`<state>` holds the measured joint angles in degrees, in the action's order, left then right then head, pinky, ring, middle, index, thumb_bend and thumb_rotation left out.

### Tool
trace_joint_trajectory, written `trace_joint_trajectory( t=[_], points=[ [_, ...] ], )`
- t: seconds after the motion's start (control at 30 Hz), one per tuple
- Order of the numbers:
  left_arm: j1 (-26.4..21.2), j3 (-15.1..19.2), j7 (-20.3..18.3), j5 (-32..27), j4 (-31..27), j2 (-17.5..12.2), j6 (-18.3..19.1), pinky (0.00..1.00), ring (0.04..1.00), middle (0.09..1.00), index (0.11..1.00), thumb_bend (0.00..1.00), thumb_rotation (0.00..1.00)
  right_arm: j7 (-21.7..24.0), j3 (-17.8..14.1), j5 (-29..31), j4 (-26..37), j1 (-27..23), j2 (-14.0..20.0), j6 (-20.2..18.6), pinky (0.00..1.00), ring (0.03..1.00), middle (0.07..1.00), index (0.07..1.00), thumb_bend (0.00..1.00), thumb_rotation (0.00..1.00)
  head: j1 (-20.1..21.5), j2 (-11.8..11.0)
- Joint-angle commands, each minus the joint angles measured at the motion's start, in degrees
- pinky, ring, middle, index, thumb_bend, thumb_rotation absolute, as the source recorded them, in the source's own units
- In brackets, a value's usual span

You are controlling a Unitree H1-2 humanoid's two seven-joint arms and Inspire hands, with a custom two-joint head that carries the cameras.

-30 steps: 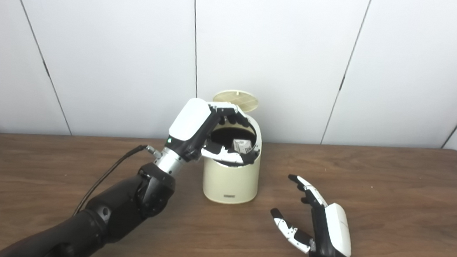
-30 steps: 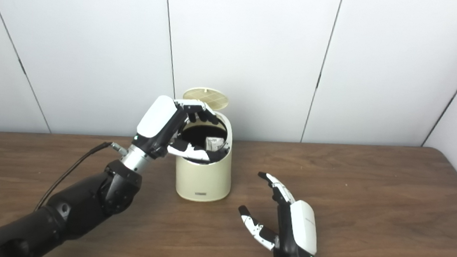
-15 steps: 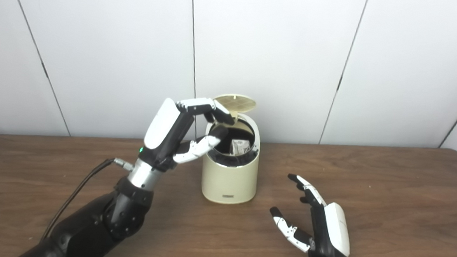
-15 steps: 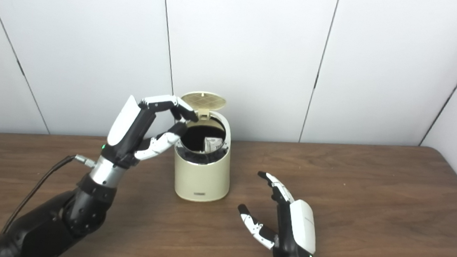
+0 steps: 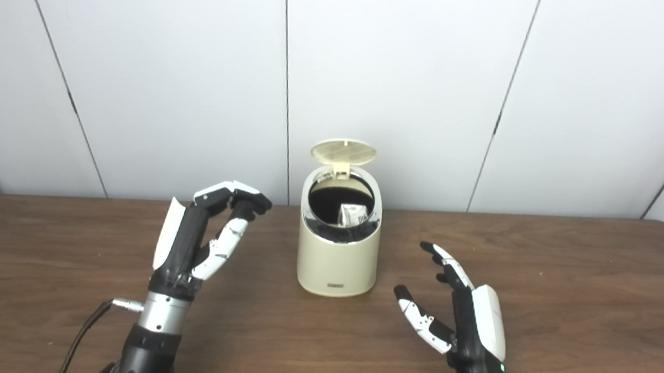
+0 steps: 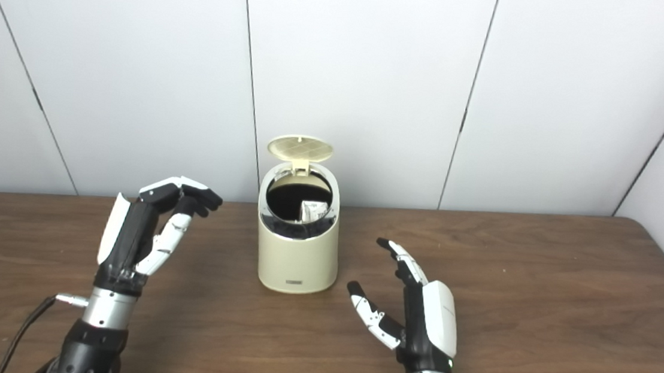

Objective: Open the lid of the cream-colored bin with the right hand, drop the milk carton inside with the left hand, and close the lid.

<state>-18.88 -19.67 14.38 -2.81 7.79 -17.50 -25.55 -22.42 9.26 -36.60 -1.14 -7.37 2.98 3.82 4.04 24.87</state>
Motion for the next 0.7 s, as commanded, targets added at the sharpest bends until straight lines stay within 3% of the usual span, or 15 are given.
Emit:
trace_joint_trajectory(
  t=[0.0, 0.17, 0.27, 0.37, 0.57, 0.67],
  points=[
    [0.8, 1.3, -6.9, -6.2, -0.7, -0.1, 0.8, 0.74, 0.816, 0.836, 0.825, 0.59, 0.88, 0.2, 0.2, -2.4, 2.9, -2.1, 0.2, -0.6, 0.72, 0.833, 0.851, 0.840, 0.30, 0.63, 0.1, 0.1],
    [3.8, 5.9, -13.3, -9.2, 1.0, 2.9, 3.0, 0.86, 0.915, 0.929, 0.919, 0.67, 0.94, 4.4, -0.2, -4.8, 9.2, -5.2, 1.5, -3.9, 0.74, 0.861, 0.883, 0.870, 0.42, 0.79, 0.6, -0.3],
    [4.5, 8.5, -15.0, -9.1, 0.9, 5.0, 3.9, 0.87, 0.918, 0.929, 0.916, 0.68, 0.93, 4.8, -0.6, -5.8, 10.6, -7.8, 3.3, -2.5, 0.73, 0.854, 0.885, 0.879, 0.48, 0.84, 1.3, 0.1],
    [4.8, 10.3, -16.6, -8.2, 1.3, 6.5, 3.7, 0.87, 0.914, 0.924, 0.910, 0.70, 0.92, 7.5, -0.6, -7.8, 13.3, -10.7, 5.0, -4.4, 0.74, 0.861, 0.894, 0.883, 0.53, 0.93, 1.8, 0.2],
    [4.8, 12.8, -18.1, -6.1, 1.6, 8.9, 4.4, 0.86, 0.906, 0.908, 0.902, 0.69, 0.89, 19.3, -1.1, -8.2, 21.3, -18.0, 7.9, -10.3, 0.83, 0.938, 0.949, 0.937, 0.59, 0.96, 2.4, 0.4],
    [4.9, 13.4, -18.8, -4.8, 1.7, 9.6, 4.5, 0.85, 0.896, 0.907, 0.904, 0.67, 0.88, 25.1, -0.7, -9.9, 24.4, -21.3, 9.3, -12.7, 0.81, 0.949, 0.956, 0.940, 0.62, 0.97, 2.6, 0.7]
  ],
)
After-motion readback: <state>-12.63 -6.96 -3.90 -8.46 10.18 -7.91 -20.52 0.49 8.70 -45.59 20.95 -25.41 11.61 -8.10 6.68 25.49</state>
